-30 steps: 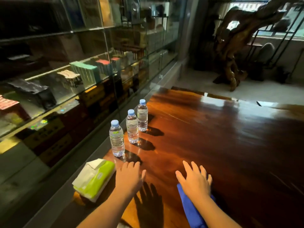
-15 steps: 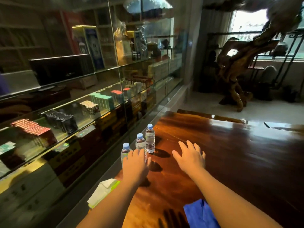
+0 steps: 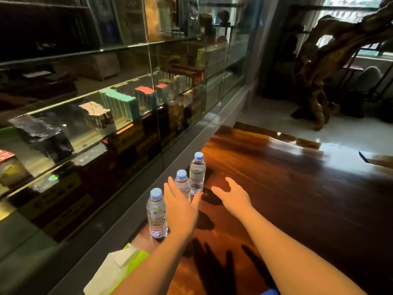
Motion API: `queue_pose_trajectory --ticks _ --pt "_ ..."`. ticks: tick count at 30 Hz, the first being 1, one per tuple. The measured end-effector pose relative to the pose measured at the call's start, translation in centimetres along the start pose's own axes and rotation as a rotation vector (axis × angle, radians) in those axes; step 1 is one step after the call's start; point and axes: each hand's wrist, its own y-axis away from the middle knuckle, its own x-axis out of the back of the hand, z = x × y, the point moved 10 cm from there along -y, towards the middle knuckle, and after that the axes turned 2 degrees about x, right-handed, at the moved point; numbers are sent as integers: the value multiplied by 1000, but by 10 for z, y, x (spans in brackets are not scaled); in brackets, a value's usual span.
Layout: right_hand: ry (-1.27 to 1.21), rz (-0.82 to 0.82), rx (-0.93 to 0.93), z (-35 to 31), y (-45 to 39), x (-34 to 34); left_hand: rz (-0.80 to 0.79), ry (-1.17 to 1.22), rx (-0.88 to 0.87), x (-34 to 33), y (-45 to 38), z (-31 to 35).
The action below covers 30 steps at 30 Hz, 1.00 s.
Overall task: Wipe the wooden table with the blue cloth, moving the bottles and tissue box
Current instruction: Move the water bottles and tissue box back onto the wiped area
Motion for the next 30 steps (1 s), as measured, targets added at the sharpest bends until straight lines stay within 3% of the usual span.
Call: queue_pose_trajectory --ticks 8,13,17,23,30 --pt "-378 -62 -18 -11 -104 -68 37 239 245 -57 -53 -46" --pt "-491 -91 104 -23 -141 -102 123 314 219 -65 -67 -65" --pt "-598 -13 97 -20 -153 -111 113 321 184 -72 -69 -69" --pt "-615 69 65 -5 -142 -103 71 339 165 -74 -69 -64" --pt "-602 193 4 64 -111 -40 2 314 113 -102 -57 -37"
